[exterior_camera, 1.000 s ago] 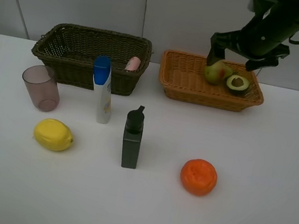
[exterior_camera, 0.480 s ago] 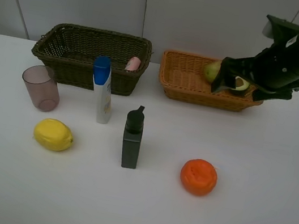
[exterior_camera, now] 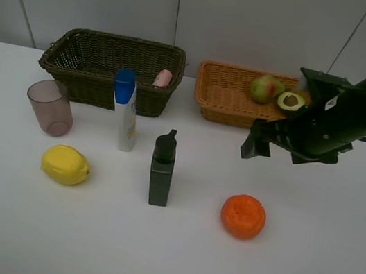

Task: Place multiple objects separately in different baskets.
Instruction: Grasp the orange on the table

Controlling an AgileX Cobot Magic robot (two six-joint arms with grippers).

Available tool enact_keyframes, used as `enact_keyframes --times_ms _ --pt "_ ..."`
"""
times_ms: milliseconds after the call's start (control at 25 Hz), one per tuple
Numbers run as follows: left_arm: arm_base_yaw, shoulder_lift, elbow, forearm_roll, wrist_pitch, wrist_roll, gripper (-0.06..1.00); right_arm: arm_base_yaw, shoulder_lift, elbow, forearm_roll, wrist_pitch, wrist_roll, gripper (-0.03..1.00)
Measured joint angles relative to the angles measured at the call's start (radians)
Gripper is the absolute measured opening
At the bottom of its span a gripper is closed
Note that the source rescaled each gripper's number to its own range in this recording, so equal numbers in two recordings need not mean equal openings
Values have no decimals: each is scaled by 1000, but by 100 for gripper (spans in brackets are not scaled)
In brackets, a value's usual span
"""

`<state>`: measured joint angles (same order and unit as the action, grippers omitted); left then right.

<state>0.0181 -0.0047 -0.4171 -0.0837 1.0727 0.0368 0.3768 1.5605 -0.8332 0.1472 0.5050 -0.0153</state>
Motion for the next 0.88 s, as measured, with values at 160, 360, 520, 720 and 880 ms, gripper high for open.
enact_keyframes --times_ms 160,360,520,720,880 --pt "0 0 0 0 0 0 89 36 0 37 9 -34 0 100" --pt "0 0 0 0 0 0 89 58 1 92 32 -81 1 100" --pt "0 0 0 0 0 0 89 62 7 129 49 -105 1 100" --pt "0 0 0 0 0 0 89 69 7 141 62 -104 0 100" --pt "0 0 0 0 0 0 89 118 7 141 70 -106 2 100"
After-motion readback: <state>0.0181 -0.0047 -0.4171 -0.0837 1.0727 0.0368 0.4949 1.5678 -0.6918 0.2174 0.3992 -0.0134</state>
